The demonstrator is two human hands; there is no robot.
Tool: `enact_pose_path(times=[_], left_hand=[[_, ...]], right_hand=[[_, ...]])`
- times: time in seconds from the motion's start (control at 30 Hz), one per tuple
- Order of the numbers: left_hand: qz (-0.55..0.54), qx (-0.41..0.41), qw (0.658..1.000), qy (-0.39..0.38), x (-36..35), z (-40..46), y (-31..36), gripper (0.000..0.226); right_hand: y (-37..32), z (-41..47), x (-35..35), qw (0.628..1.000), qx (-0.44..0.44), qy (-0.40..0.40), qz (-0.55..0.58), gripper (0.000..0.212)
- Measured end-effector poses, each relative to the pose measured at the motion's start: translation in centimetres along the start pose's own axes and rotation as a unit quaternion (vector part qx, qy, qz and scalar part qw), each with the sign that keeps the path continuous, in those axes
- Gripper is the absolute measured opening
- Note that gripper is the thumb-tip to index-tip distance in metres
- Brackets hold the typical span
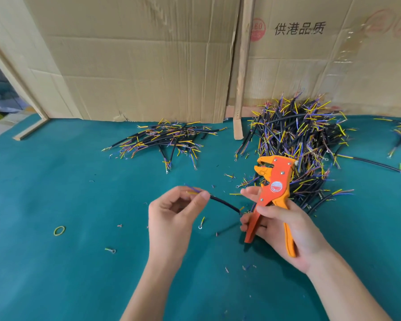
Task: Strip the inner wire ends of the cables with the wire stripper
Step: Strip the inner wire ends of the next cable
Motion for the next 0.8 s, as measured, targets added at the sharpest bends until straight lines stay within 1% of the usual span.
enact_pose_path(times=[0.13,0.2,0.27,0.43,0.5,0.57,0.67,0.77,0.8], left_hand=[[-0.061,-0.039,0.997,-0.008,-1.1,0.8,2.3,0.014],[-0.090,-0.036,0.995,-0.013,-2.1,1.2,2.7,0.016],[-0.100,-0.026,0.995,-0.004,-2.8,1.6,2.4,0.016],[-0.064,0.024,0.998,0.016,-3.8,1.4,-1.0,0.007],[-0.064,0.040,0.997,0.029,-3.9,1.1,-2.4,0.006],[-0.063,0.039,0.996,0.041,-3.9,1.2,-3.2,0.005],[-0.038,0.032,0.998,0.050,-4.0,1.8,-4.1,0.006],[-0.020,0.042,0.997,0.057,-3.8,2.0,-5.1,0.009],[-0.020,0.043,0.997,0.055,-3.7,2.0,-5.3,0.009]], right_hand=[[0.2,-0.8,-1.4,0.996,-0.038,-0.080,0.017,0.055],[0.8,-1.2,-2.4,0.991,-0.066,-0.112,0.030,0.061],[1.4,-1.3,-3.2,0.988,-0.084,-0.125,0.037,0.065],[1.7,-1.0,-3.3,0.993,-0.083,-0.083,0.011,0.056],[1.6,-0.8,-2.8,0.995,-0.082,-0.062,-0.005,0.060],[1.8,-0.7,-2.6,0.995,-0.084,-0.051,-0.012,0.061],[1.7,-0.6,-2.7,0.994,-0.087,-0.059,-0.017,0.054],[1.8,-0.7,-2.4,0.993,-0.106,-0.049,-0.014,0.065],[1.7,-0.7,-2.3,0.993,-0.110,-0.049,-0.019,0.065]])
Point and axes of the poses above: each hand's wrist, its own z-axis towards the middle knuckle, its own x-axis out of the back of the hand, y = z × x, the point moved 5 cm from there along z, towards the middle knuckle, and after that the axes turned 8 degrees about x, right-handed, at the moved point
